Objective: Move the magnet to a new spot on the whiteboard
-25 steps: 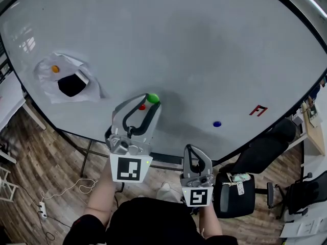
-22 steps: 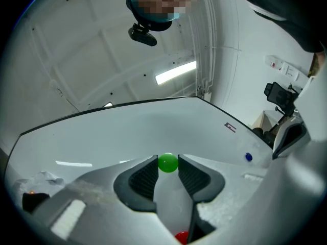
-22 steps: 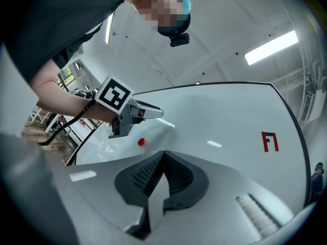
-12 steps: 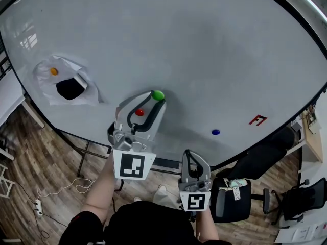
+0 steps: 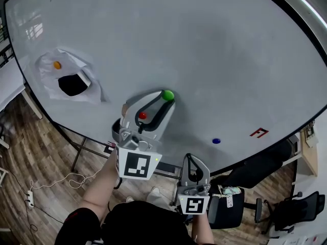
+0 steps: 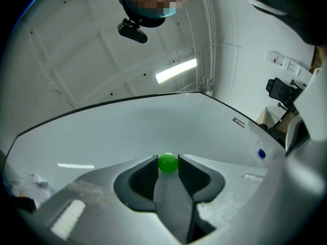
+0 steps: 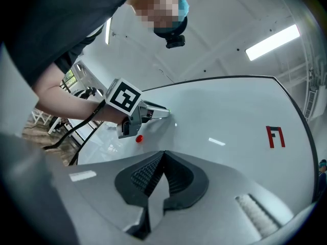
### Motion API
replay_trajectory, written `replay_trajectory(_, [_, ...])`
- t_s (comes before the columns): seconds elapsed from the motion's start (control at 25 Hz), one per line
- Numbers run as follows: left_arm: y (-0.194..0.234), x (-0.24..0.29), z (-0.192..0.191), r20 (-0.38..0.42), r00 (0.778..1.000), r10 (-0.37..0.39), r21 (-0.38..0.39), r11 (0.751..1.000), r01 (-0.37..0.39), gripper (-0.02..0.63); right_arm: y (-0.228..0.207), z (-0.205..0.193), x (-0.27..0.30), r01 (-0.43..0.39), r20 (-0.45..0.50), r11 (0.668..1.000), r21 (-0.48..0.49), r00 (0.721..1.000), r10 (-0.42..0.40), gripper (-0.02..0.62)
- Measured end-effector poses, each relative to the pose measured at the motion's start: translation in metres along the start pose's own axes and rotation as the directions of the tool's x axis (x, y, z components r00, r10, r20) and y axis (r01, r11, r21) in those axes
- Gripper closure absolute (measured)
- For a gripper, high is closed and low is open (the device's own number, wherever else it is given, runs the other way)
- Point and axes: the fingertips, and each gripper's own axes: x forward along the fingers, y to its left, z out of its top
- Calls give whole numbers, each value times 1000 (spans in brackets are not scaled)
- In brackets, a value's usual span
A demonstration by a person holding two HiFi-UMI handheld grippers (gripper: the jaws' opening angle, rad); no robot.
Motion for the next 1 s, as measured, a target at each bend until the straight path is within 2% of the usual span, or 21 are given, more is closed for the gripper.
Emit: replay_trajectory(1.0, [0,9,2,28,1000,2,7,1000,-2,474,-11,-9,14,-14,16,1000,13,1000,14,595])
